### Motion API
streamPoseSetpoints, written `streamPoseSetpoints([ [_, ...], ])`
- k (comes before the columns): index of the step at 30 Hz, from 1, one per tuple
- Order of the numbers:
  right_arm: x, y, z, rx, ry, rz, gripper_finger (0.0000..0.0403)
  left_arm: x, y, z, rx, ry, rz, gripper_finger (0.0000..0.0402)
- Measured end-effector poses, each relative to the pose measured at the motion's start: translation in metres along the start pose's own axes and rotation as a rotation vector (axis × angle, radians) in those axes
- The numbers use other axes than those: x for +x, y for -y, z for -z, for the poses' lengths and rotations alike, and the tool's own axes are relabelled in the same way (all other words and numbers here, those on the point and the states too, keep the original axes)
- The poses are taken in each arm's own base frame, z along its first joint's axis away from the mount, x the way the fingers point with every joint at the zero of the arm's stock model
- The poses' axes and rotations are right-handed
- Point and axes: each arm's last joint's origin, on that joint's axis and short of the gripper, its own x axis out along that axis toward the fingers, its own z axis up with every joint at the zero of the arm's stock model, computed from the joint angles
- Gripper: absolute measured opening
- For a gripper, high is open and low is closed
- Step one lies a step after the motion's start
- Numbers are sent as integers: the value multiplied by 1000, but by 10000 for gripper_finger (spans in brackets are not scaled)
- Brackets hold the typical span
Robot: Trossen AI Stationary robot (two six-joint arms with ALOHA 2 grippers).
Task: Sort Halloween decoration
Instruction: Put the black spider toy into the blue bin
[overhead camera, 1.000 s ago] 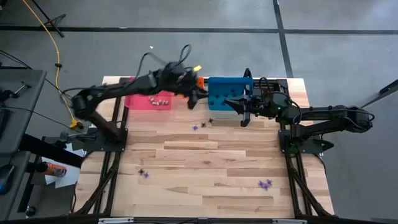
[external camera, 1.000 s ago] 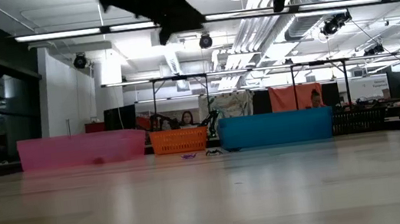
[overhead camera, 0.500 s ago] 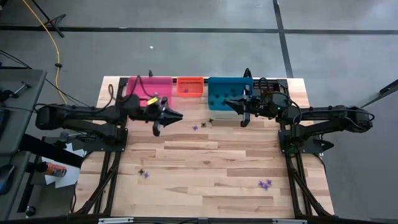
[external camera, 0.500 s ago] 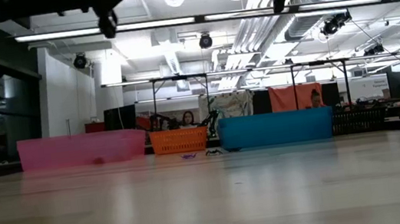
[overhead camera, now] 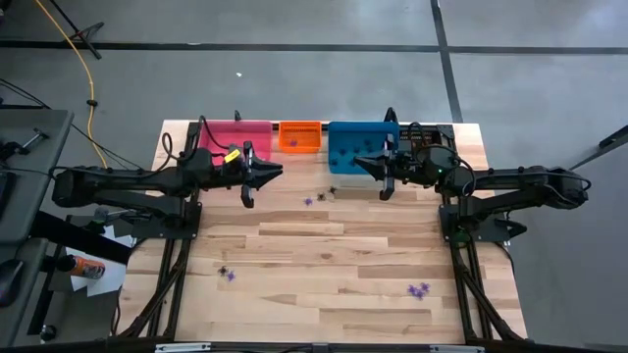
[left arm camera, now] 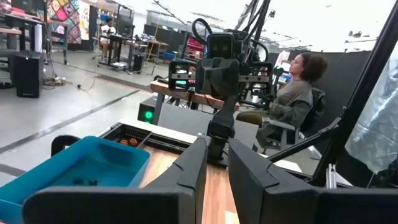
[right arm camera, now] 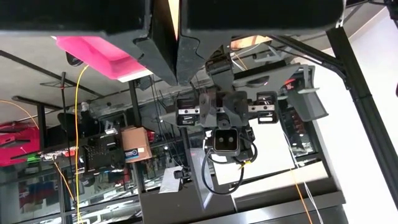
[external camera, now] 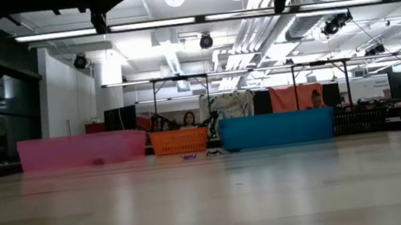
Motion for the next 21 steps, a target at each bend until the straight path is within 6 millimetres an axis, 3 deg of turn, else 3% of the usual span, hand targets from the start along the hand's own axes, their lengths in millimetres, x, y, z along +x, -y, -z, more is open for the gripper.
streamPoseSetpoints([
  [6, 0, 0, 0, 5, 1, 6, 0, 0, 0, 0, 0, -1, 0, 51],
  [10, 5, 3, -6, 289, -28, 139, 6, 0, 0, 0, -5, -1, 0, 51],
  [17, 37, 3, -2, 151, -515, 350, 96, 0, 0, 0, -10, -2, -1, 51],
  [21, 52, 16, 24, 108, -821, 461, 160, 0, 0, 0, -11, 0, 0, 51],
])
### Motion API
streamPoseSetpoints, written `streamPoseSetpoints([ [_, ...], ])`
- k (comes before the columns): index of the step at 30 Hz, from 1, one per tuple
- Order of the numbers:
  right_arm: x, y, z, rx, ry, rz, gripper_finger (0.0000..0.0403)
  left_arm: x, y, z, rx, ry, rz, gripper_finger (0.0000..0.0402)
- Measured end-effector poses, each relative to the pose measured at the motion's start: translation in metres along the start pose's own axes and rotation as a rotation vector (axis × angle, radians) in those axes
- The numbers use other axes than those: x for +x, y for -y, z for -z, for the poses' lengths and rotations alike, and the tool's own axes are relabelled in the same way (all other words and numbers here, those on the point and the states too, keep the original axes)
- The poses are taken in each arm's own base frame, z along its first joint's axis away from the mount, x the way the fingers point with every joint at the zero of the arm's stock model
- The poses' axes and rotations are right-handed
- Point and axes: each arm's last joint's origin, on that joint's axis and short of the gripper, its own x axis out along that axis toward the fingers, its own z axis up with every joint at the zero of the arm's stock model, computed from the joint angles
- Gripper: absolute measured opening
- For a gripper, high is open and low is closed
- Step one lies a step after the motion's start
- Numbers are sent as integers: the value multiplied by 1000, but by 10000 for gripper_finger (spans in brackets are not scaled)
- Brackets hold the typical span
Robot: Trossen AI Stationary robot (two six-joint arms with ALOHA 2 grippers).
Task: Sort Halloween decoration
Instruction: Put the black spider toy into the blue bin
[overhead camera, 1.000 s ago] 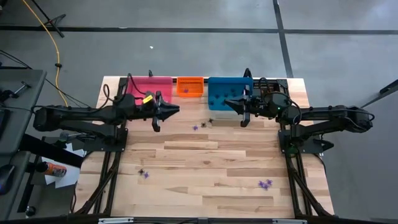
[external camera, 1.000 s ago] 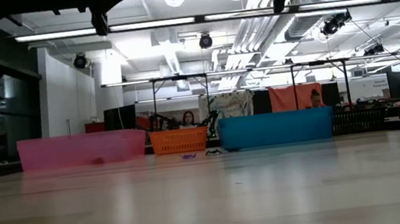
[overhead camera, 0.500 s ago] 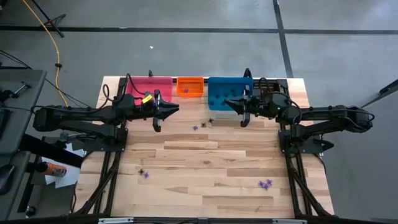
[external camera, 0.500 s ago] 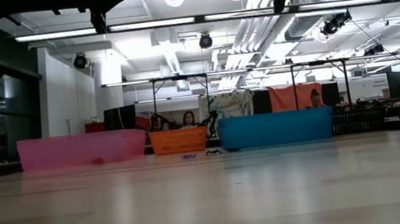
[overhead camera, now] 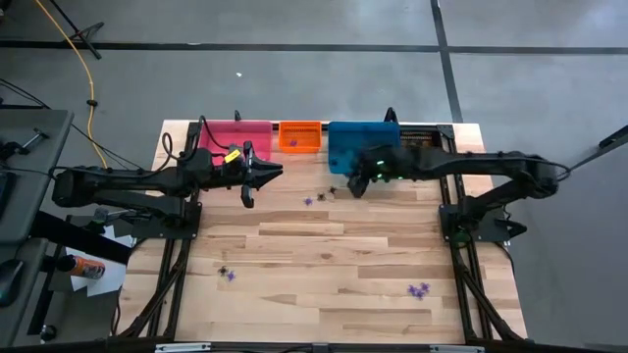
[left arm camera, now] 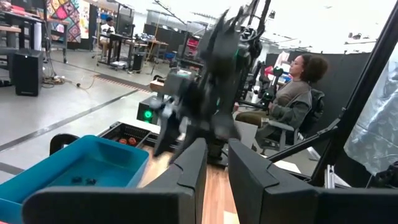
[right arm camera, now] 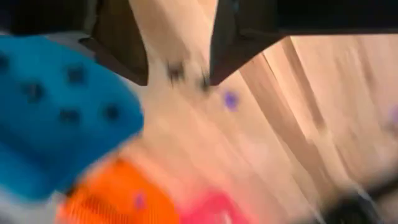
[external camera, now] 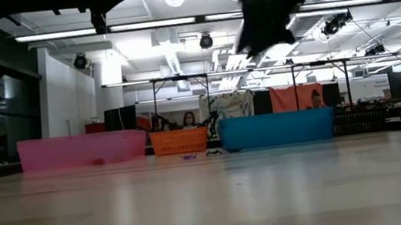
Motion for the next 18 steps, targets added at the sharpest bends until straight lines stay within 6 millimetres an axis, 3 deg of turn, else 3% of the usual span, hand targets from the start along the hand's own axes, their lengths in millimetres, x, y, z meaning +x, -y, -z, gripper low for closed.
streamPoseSetpoints([
  [4, 42, 2, 14, 85, -170, 26, 199, 0, 0, 0, 0, -2, -2, 51],
  [10, 99, 7, 35, 226, -291, 40, 208, 0, 0, 0, 1, -2, -4, 51],
  [18, 133, 10, 52, 335, -318, 104, 208, 0, 0, 0, 1, -2, -5, 51],
])
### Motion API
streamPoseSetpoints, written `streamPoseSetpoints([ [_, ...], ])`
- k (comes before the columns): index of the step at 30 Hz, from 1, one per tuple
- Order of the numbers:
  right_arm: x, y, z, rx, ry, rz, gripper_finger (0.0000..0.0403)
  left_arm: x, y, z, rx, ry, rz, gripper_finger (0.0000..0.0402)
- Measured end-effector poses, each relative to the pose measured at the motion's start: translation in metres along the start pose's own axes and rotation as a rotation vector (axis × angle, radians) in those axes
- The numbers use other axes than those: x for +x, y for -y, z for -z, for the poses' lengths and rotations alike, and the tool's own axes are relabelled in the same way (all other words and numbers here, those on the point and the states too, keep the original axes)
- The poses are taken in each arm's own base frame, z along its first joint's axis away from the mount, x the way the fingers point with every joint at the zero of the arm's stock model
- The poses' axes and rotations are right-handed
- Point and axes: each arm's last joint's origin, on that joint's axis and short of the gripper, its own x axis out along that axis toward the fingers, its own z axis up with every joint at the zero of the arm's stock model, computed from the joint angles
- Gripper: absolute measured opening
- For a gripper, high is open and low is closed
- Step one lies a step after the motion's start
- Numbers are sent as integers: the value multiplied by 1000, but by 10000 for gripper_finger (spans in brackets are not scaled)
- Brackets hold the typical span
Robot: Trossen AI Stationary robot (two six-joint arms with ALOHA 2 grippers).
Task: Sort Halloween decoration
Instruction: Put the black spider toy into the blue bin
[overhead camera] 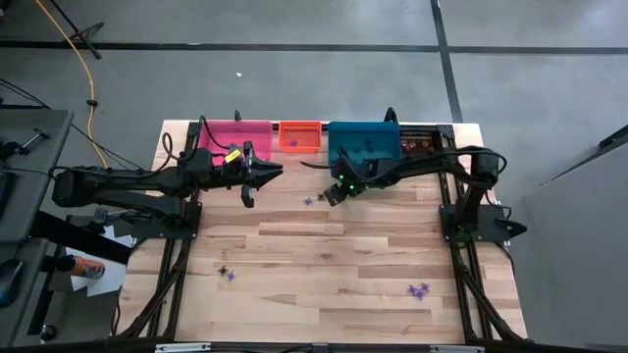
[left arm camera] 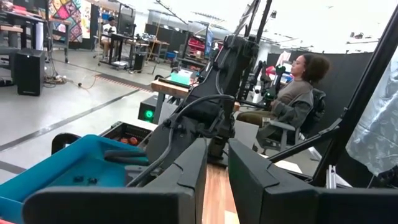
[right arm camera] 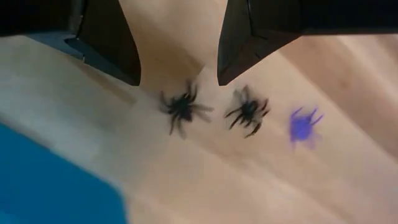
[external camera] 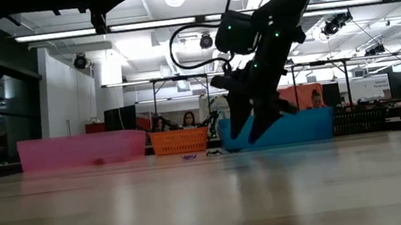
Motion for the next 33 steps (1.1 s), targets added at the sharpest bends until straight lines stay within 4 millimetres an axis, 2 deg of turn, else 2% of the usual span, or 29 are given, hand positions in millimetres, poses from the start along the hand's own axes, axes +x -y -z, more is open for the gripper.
streamPoseSetpoints([
  [5, 0, 2, -2, 17, 71, 76, 208, 0, 0, 0, 0, 0, -1, 51],
  [23, 19, -1, 1, 85, 56, 79, 201, 0, 0, 0, -6, -2, -3, 51],
  [27, 20, -2, -1, 84, 64, 87, 159, 0, 0, 1, -26, -10, -5, 51],
  [33, 22, -3, 0, 5, 57, 76, 47, 0, -1, 2, -27, -22, -8, 51],
])
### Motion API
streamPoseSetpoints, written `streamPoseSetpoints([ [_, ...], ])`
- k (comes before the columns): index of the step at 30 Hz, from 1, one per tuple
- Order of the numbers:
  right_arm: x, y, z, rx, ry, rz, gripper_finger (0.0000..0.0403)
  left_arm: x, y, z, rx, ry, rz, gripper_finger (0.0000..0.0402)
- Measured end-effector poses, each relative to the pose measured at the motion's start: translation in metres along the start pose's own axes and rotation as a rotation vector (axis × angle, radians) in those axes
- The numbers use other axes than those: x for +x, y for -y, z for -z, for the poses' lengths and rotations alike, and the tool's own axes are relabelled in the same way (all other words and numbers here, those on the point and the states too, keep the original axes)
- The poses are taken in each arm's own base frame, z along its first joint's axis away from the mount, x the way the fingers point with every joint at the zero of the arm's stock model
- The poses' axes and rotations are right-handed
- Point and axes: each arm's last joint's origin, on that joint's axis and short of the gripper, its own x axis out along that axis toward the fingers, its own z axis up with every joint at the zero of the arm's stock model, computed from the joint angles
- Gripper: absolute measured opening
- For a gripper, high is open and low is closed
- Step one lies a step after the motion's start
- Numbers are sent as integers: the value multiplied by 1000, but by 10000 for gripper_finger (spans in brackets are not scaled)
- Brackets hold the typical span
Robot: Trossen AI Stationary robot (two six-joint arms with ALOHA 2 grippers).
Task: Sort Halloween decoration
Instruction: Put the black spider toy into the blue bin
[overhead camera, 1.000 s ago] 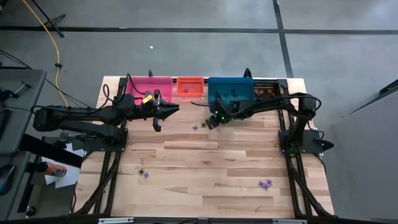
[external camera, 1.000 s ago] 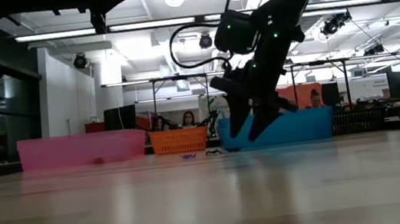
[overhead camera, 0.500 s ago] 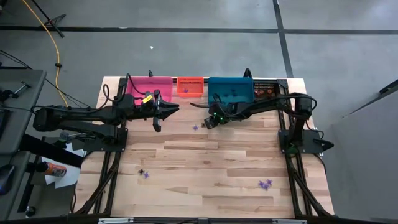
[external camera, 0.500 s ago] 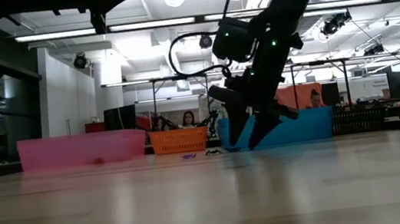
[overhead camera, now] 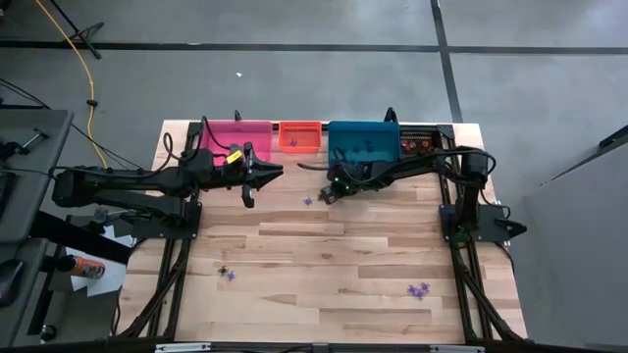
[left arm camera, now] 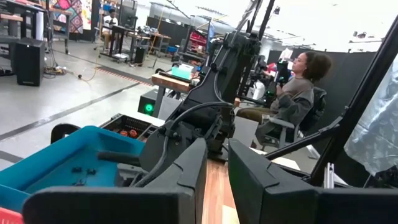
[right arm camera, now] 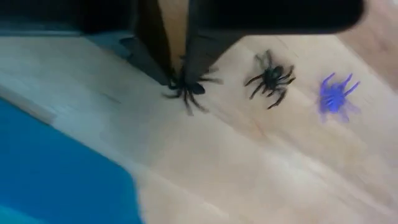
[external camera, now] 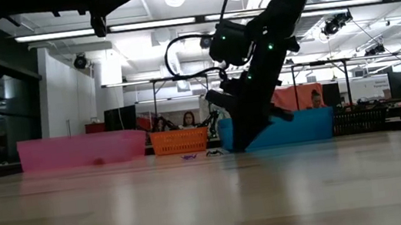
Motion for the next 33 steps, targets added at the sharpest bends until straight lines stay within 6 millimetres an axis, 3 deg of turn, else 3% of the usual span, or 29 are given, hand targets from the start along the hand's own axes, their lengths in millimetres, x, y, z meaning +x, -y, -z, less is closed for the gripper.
streamPoseSetpoints([
  [3, 1, 0, 2, -48, -20, -26, 8, 0, 0, 0, 0, 0, 0, 51],
  [8, -15, 2, 4, -168, -59, -24, 2, -1, 1, -6, 2, 59, 14, 51],
  [13, -70, -10, -6, -352, 53, -132, 1, -4, -2, -11, 4, 82, -5, 51],
  [17, -123, -14, 0, -510, 203, -271, 0, -5, -5, -12, 6, 89, -18, 51],
  [20, -145, -2, 19, -507, 314, -367, 0, -5, -6, -12, 6, 88, -25, 51],
  [25, -165, 27, 53, -340, 489, -575, 0, -5, -7, -10, 6, 67, -29, 51],
  [29, -183, 33, 58, -296, 705, -730, 0, -5, -6, -10, 6, 65, -28, 51],
  [33, -193, 30, 52, -334, 783, -722, 0, -4, -4, -7, 4, 44, -1, 51],
])
